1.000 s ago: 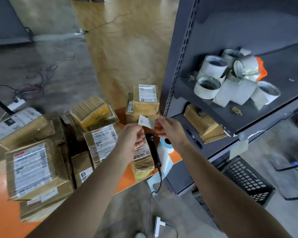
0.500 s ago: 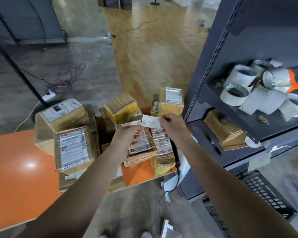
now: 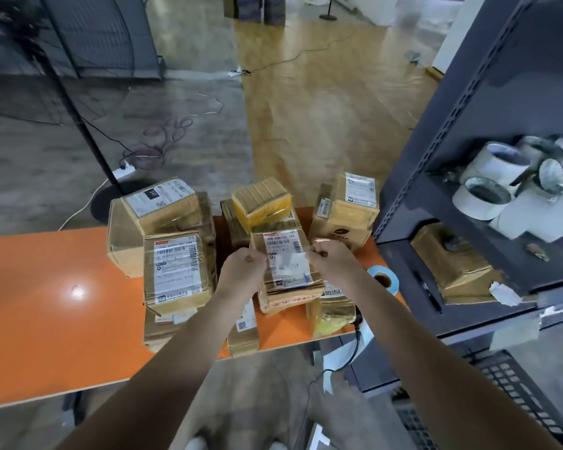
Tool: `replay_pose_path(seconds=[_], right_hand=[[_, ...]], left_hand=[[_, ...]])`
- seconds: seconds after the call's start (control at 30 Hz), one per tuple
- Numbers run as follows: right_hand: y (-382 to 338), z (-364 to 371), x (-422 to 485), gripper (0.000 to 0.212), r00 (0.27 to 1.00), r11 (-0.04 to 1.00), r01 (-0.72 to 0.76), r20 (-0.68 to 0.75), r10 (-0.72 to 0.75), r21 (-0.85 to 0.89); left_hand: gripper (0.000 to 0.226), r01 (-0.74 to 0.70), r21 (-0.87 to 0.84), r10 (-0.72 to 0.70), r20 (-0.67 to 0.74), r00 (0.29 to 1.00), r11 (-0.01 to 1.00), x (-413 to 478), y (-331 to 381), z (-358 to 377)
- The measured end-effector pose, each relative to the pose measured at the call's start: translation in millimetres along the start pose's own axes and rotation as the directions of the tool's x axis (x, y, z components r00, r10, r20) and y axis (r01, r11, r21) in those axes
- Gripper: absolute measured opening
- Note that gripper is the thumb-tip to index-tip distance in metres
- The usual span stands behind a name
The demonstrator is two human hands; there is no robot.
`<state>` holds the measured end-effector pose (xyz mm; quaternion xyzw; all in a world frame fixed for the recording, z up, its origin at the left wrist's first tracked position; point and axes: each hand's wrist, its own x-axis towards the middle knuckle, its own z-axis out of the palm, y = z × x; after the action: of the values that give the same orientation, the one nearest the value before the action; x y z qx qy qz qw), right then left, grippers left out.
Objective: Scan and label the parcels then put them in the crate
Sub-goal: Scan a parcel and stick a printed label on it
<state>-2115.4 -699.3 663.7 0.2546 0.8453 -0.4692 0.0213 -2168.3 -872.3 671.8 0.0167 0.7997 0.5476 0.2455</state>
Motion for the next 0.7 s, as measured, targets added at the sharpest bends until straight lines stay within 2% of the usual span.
replay_pose_path(seconds=[0.17, 0.47, 0.7], right_hand=[[8, 3, 2, 0.028, 1.0, 0.989, -0.01, 0.022, 0.014, -0.146], [9, 9, 7, 0.025, 0.999, 0.971, -0.021, 0.021, 0.027, -0.236], [13, 15, 10, 0.026, 1.0, 0.959, 0.002, 0.013, 0.002, -0.283]], left_hand=[[0.016, -0.065, 0.164, 0.064, 0.009, 0.998, 0.984, -3, -10, 6], [0.037, -0.208, 0.409, 0.202, 0.06, 0.978, 0.888, 6, -27, 18], [0.04, -0.37, 0.645, 0.358, 0.157, 0.92, 0.669, 4, -37, 21]])
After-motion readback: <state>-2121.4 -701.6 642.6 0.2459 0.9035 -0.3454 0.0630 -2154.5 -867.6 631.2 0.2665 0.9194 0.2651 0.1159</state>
